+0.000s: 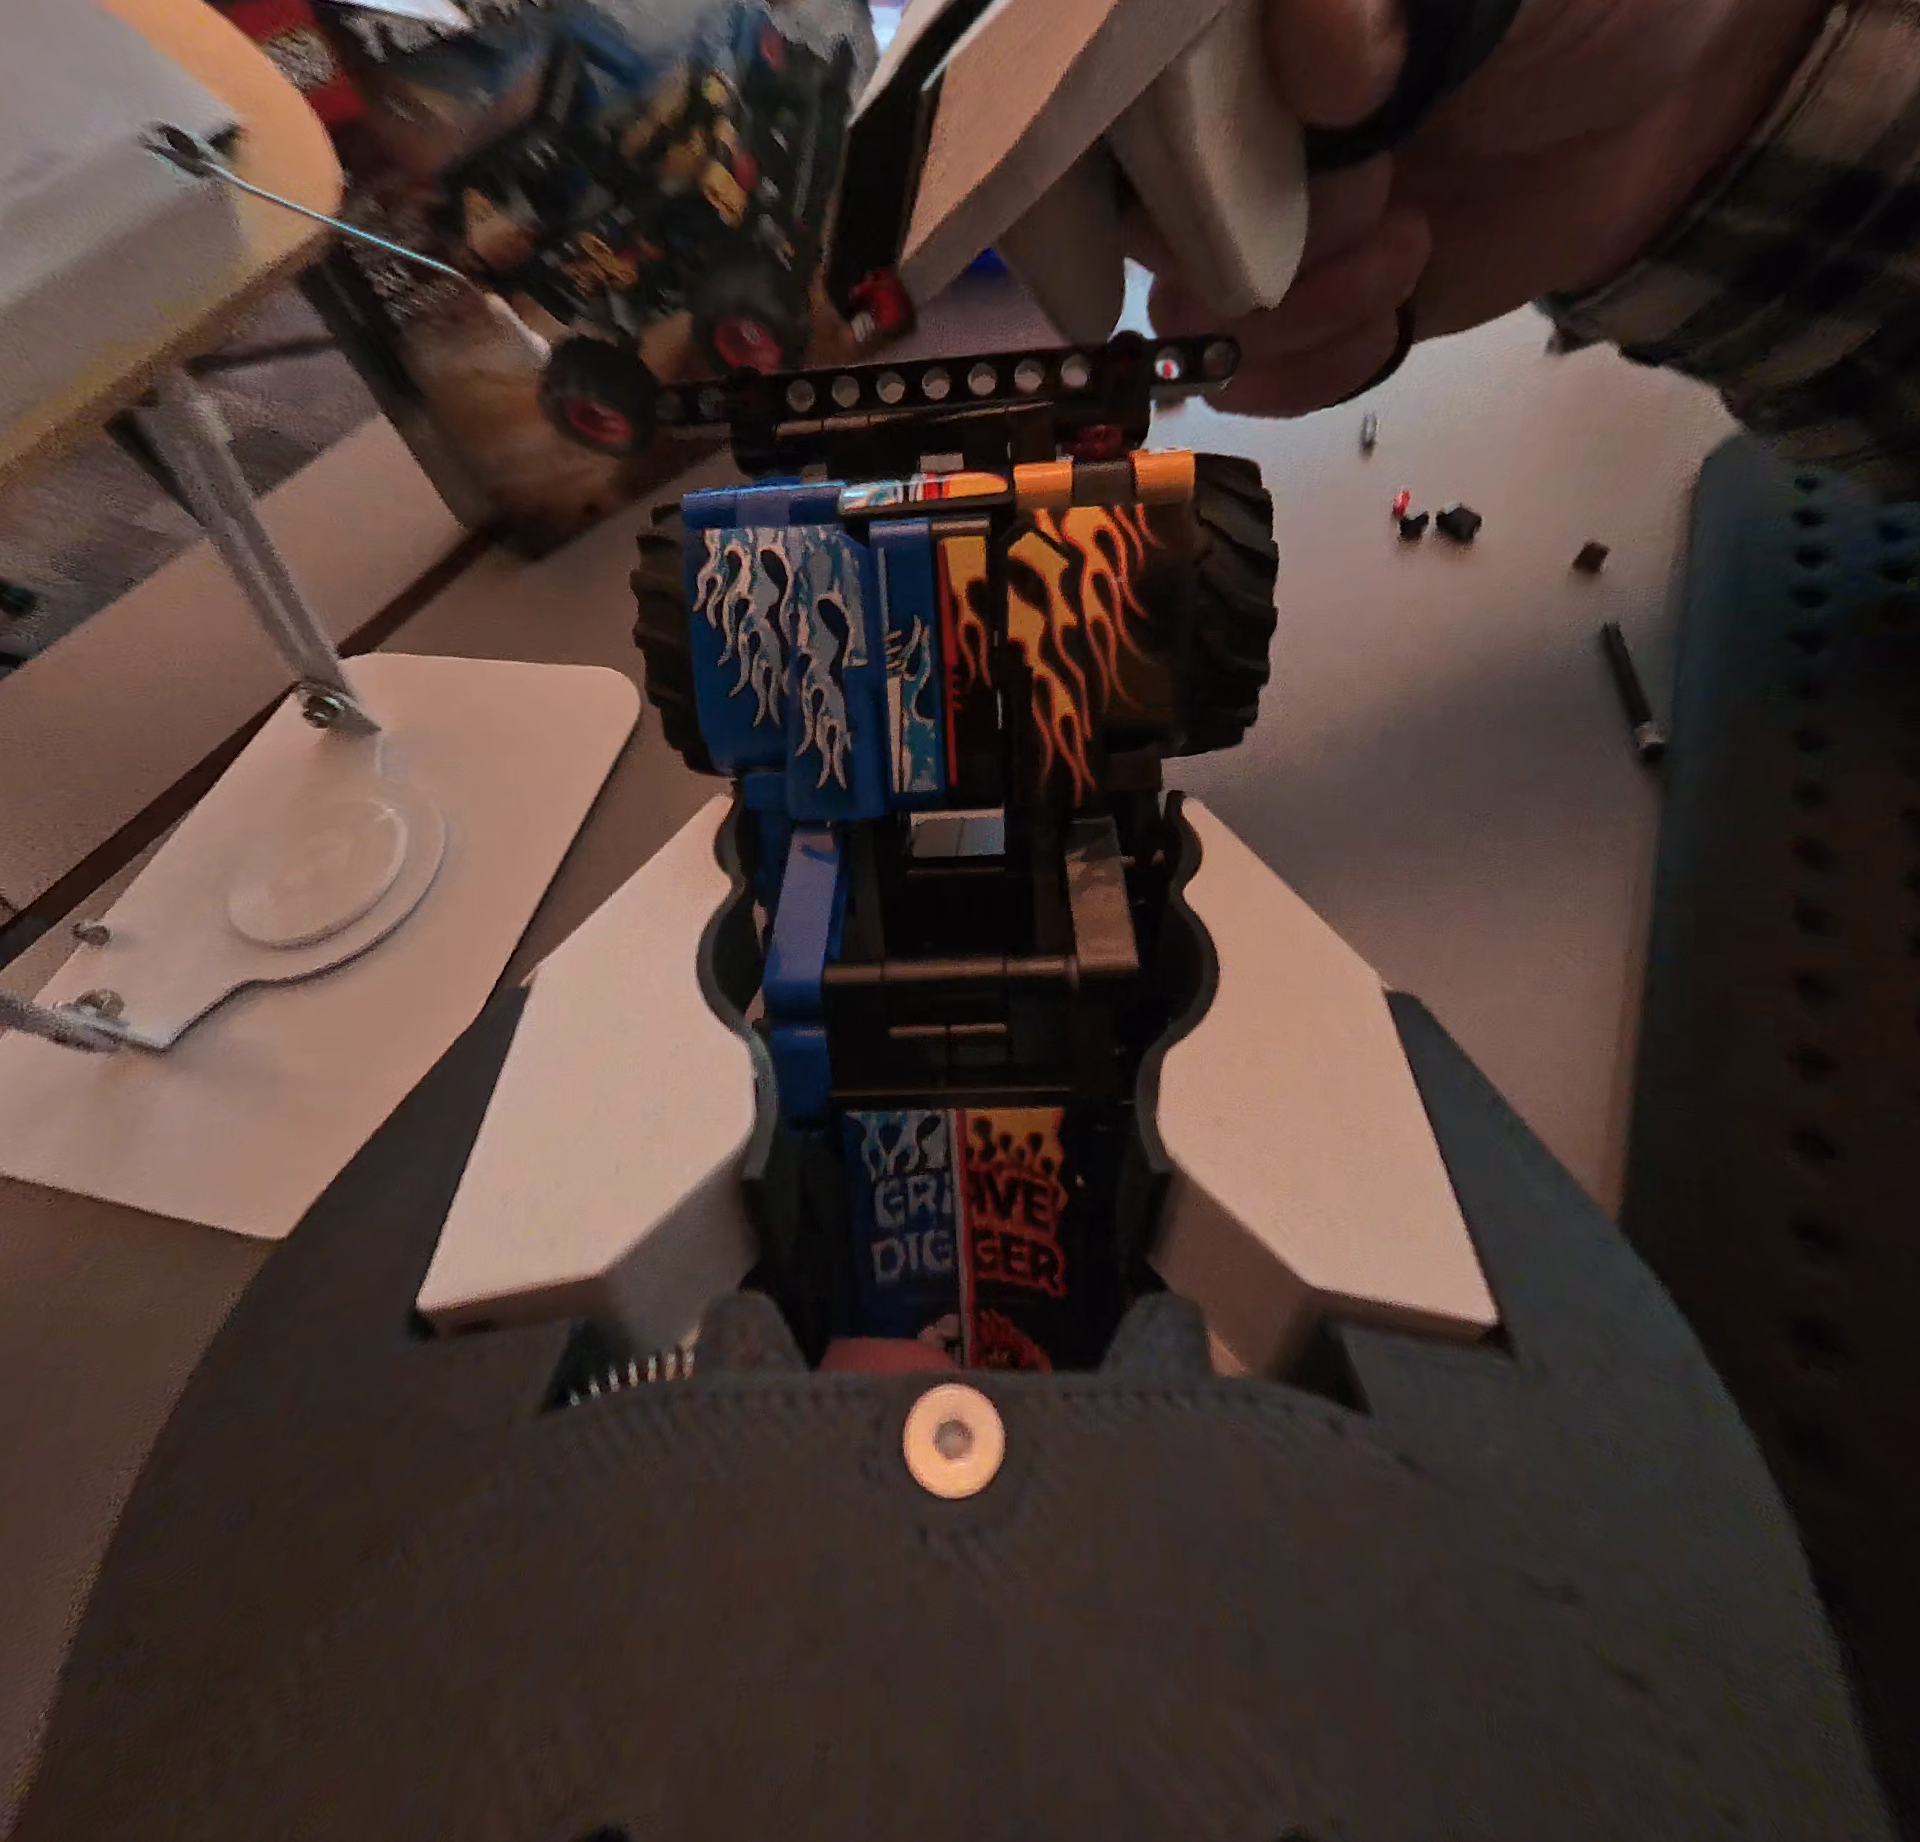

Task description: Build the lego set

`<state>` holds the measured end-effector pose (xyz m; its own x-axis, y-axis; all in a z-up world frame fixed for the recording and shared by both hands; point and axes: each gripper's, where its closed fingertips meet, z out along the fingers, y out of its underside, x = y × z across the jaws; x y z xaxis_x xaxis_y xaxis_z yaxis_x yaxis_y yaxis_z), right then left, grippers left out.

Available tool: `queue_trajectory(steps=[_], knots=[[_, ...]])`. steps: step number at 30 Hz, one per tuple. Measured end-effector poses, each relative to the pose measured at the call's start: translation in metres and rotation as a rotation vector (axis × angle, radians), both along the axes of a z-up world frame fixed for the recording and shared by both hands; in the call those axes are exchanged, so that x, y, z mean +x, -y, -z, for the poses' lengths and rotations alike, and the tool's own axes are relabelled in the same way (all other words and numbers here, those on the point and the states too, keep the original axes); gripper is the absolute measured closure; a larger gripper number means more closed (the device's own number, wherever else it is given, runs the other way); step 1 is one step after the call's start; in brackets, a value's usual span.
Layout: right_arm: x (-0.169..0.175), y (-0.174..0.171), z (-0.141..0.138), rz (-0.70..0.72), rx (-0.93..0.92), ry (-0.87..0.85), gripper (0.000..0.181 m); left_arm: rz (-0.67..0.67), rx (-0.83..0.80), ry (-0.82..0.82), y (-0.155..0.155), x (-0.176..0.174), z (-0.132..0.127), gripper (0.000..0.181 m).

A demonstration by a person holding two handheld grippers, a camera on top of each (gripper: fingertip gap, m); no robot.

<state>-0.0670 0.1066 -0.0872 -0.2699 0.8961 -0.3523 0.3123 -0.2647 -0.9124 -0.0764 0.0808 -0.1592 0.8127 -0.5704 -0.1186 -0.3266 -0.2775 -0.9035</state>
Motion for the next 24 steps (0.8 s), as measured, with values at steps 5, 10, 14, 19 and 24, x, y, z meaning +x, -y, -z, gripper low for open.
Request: queue_trajectory(steps=[5, 10, 14, 19, 24], knots=[[-0.029, 0.017, 0.000, -0.067, 0.178, 0.111, 0.174, -0.064, 0.123, 0.079, 0.012, -0.011, -0.005, 0.106], [-0.043, 0.025, -0.001, -0.110, 0.271, 0.186, 0.174, -0.082, 0.176, 0.071, 0.019, -0.014, -0.007, 0.106], [-0.045, 0.032, -0.001, -0.144, 0.351, 0.203, 0.173, -0.094, 0.216, 0.053, 0.024, -0.013, -0.008, 0.106], [-0.042, 0.043, -0.003, -0.189, 0.451, 0.197, 0.173, -0.107, 0.253, 0.022, 0.029, -0.010, -0.010, 0.106], [-0.041, 0.046, -0.001, -0.209, 0.506, 0.238, 0.173, -0.111, 0.262, 0.014, 0.031, -0.009, -0.011, 0.105]])
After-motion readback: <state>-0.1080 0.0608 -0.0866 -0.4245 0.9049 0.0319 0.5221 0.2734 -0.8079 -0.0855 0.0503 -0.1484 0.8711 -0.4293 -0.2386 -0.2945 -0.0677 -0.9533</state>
